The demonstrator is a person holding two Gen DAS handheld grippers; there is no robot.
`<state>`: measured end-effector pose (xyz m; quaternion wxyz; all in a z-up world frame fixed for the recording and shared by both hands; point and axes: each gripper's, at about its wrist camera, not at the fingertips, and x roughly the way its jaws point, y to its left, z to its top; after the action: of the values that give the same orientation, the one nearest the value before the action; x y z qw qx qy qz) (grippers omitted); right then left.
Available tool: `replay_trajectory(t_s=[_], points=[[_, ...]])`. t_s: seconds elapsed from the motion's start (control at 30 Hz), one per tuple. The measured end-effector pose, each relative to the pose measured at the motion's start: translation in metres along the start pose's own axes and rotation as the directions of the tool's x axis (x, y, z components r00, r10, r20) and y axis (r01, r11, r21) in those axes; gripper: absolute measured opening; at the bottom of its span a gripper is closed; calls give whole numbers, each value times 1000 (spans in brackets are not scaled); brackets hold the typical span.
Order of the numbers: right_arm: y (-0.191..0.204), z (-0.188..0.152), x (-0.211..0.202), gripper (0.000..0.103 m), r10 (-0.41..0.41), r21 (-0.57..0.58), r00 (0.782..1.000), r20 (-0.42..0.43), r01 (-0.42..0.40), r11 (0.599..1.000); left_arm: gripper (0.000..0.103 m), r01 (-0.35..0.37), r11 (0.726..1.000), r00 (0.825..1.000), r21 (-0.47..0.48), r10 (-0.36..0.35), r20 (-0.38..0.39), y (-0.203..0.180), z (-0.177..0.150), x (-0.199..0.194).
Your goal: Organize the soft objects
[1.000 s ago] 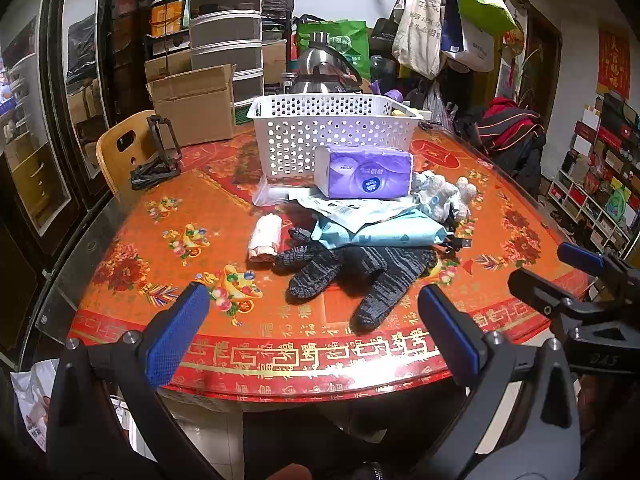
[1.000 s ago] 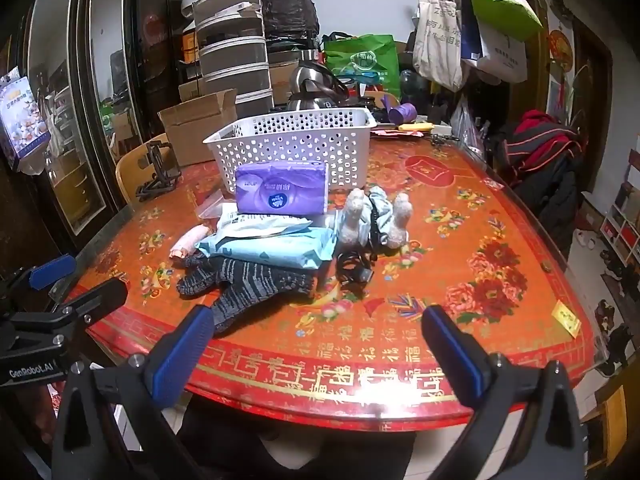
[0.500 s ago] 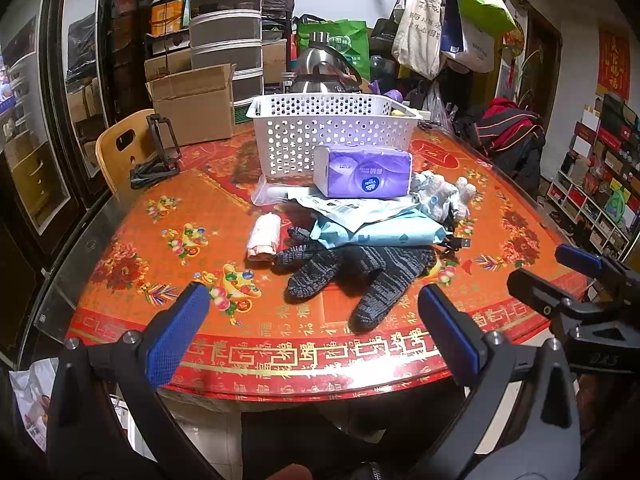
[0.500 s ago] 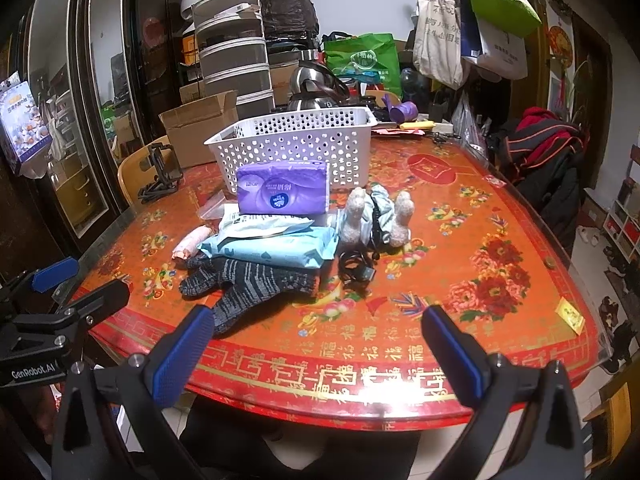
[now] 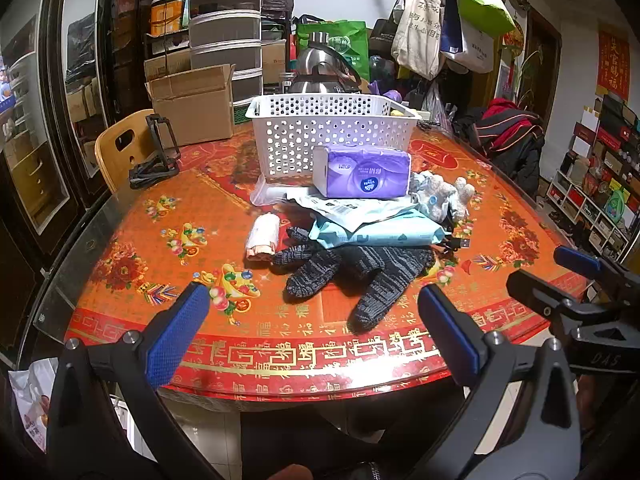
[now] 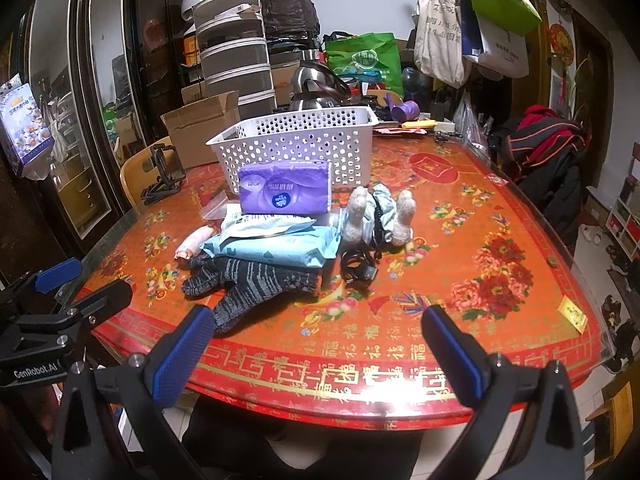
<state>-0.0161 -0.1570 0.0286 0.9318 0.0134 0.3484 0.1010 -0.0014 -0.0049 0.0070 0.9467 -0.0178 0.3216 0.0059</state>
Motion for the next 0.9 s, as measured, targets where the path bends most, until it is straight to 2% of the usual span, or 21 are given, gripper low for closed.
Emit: replay_trajectory(t_s=[0.9], points=[[0, 0, 1, 103, 3, 4, 1000, -4, -3, 1000, 103, 3, 1000, 1000, -3, -3, -1, 0, -3, 1]])
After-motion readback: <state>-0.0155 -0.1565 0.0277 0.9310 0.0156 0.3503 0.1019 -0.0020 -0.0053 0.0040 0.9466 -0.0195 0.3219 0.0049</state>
